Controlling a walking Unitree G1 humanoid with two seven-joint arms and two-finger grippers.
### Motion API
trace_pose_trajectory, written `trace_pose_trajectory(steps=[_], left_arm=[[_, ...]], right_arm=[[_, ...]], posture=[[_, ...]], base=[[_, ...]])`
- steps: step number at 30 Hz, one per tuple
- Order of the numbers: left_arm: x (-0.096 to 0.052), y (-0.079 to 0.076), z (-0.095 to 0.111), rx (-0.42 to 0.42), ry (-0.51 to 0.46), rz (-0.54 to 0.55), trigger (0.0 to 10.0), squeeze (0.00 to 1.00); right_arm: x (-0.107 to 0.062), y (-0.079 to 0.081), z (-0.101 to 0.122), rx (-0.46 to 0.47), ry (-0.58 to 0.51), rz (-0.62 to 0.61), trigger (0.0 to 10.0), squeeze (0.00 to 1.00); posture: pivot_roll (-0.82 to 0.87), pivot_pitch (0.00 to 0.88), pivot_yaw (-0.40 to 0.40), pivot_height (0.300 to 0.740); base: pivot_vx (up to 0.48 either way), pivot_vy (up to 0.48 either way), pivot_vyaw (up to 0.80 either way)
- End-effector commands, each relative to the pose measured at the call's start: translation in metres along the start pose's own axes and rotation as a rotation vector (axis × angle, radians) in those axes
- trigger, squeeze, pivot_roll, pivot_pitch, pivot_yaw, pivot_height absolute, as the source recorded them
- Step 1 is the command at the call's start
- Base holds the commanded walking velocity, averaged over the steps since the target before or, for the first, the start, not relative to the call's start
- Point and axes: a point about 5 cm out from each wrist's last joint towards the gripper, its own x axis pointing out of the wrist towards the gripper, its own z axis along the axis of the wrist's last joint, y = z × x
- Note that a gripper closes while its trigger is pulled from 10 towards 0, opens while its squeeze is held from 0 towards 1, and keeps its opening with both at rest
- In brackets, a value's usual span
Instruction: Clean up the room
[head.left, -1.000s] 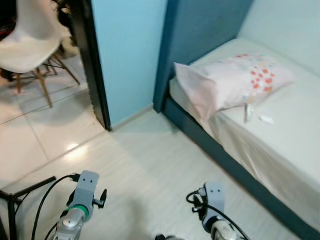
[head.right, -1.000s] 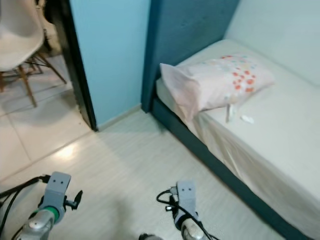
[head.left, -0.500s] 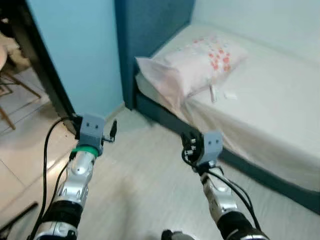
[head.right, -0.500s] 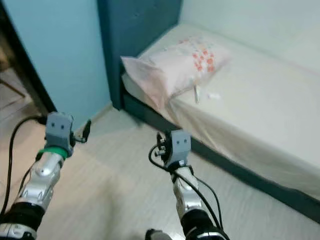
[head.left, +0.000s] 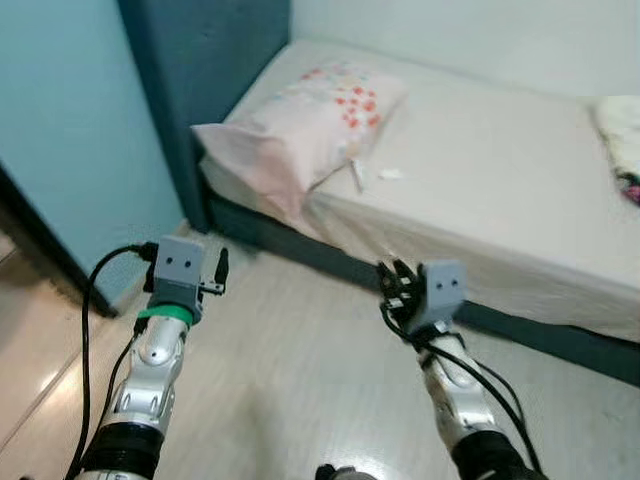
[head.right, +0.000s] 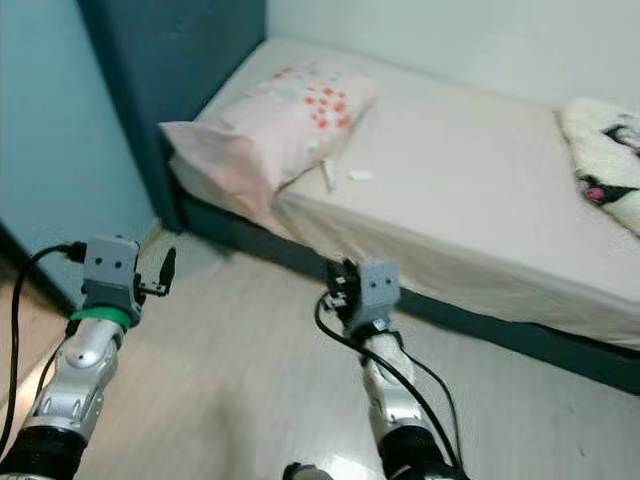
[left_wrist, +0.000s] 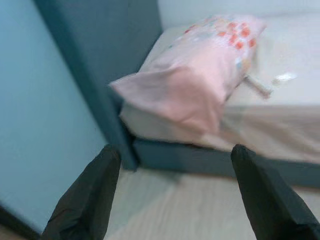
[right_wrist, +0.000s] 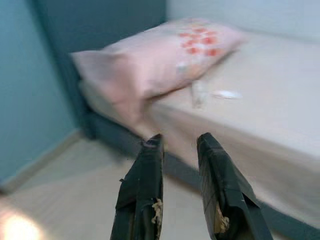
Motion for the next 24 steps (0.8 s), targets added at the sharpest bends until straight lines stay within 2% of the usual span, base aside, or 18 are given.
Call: trace_pose_trajectory(steps=[1,8,10,15,24], left_arm=[[-0.007,0.004,-0.013,0.016,0.06,0.024,10.0,0.0],[-0.005,0.003,-0.014,0.041,0.069,0.047,10.0,0.0],[-0.003,0.002,-0.011,0.048,0.054,0.046,10.0,0.0],[0.004,-0.004,0.002,0.066,0.005,0.067,10.0,0.0],[0.002,-0.005,-0.001,0.078,0.013,0.064,10.0,0.0]], right_arm=[[-0.003,0.001,-0.004,0.012,0.023,0.003,10.0,0.0],[-0.002,0.003,-0.005,0.02,0.036,-0.005,10.0,0.0],[-0.002,0.005,-0.006,0.025,0.037,0.0,10.0,0.0],[-0.003,0.013,-0.007,0.037,0.039,0.021,10.0,0.0],[-0.006,0.011,-0.01,0.037,0.051,0.013,10.0,0.0]], posture=[[0.08,0.06,-0.02,0.74],[0.08,0.063,-0.018,0.74],[0.08,0.065,-0.018,0.74],[0.08,0.067,-0.016,0.74],[0.08,0.074,-0.013,0.74]], base=[[0.0,0.0,-0.76],[0.0,0.0,-0.74],[0.0,0.0,0.0],[0.475,0.0,0.0],[0.414,0.0,0.0]])
